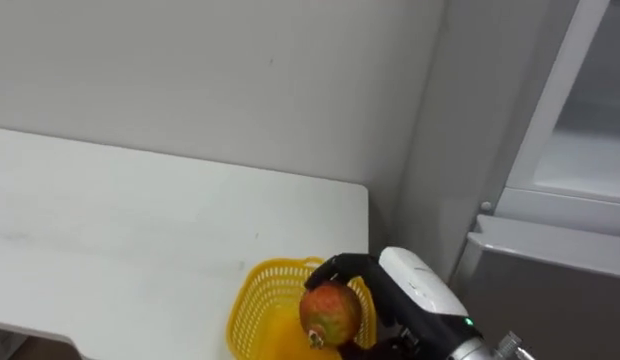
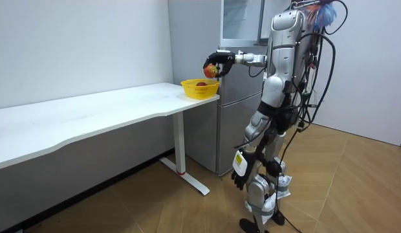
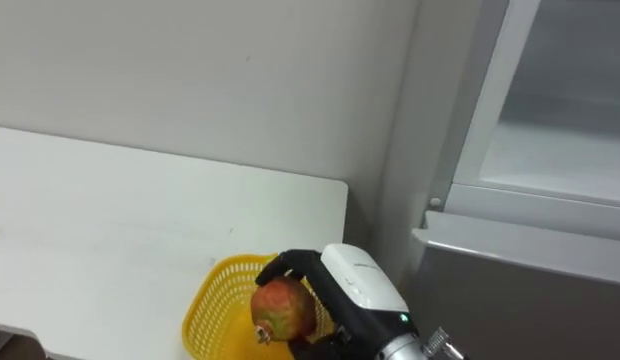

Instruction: Retrieve from the upper fridge

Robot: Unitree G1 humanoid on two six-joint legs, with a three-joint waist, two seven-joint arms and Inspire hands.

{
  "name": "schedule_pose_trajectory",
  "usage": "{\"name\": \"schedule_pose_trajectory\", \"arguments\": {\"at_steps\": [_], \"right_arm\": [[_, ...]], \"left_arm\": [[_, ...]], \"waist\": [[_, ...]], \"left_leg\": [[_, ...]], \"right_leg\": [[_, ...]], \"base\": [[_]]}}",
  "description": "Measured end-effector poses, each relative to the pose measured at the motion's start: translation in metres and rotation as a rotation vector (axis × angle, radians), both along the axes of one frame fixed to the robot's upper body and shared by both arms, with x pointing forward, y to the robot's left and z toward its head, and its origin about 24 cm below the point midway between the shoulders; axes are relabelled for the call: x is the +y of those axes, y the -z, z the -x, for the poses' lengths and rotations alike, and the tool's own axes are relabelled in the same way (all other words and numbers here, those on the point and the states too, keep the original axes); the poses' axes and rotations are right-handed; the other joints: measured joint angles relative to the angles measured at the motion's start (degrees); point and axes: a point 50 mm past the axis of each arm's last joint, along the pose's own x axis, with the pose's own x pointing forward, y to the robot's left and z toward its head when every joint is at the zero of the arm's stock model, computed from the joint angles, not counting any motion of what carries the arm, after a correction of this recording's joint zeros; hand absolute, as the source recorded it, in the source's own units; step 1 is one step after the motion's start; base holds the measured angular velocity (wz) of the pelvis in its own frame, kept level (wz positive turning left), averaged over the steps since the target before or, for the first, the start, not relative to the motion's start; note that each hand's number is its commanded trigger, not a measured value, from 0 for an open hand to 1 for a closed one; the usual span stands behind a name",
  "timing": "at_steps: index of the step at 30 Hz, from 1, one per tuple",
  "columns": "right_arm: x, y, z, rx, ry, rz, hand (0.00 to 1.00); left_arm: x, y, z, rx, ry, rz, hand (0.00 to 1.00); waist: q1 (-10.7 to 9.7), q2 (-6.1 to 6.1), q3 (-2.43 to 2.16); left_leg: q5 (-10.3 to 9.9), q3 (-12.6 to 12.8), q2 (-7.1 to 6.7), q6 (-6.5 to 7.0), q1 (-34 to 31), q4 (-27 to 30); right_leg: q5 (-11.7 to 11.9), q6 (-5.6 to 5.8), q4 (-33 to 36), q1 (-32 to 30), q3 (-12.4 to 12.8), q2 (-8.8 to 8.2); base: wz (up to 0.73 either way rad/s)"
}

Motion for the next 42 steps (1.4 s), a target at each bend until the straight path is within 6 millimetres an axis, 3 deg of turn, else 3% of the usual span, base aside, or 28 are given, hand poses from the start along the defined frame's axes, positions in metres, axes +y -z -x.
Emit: {"name": "schedule_pose_trajectory", "arguments": {"at_steps": [10, 11, 12, 42], "right_arm": [[-0.005, 0.008, -0.015, 0.050, 0.045, 0.035, 0.99], [-0.005, 0.008, -0.015, 0.052, 0.047, 0.035, 0.33], [-0.006, 0.008, -0.015, 0.053, 0.047, 0.035, 0.00], [-0.008, 0.011, -0.019, 0.060, 0.063, 0.042, 0.00]], "left_arm": [[0.002, -0.001, -0.008, -0.001, 0.004, -0.003, 0.00], [0.002, -0.001, -0.007, 0.002, 0.004, -0.001, 0.00], [0.002, -0.001, -0.007, 0.003, 0.004, 0.000, 0.00], [0.005, -0.003, -0.008, 0.013, 0.007, 0.006, 0.00]], "waist": [[0.38, -0.15, 0.14], [0.59, -0.10, 0.19], [0.77, -0.14, 0.21], [1.28, -0.15, 0.27]], "left_leg": [[-0.01, -0.11, 0.00, 0.01, 0.11, -0.34], [-0.01, -0.11, 0.00, 0.01, 0.13, -0.36], [-0.01, -0.12, 0.00, 0.01, 0.14, -0.37], [-0.04, -0.18, 0.00, 0.05, 0.11, -0.35]], "right_leg": [[-0.02, 0.03, -0.05, -0.05, -0.02, 0.01], [-0.01, 0.04, -0.05, -0.05, -0.03, 0.00], [-0.01, 0.04, -0.05, -0.05, -0.04, 0.00], [-0.01, 0.05, 0.05, -0.05, -0.22, -0.09]], "base": [[0.00], [0.00], [0.00], [0.00]]}}
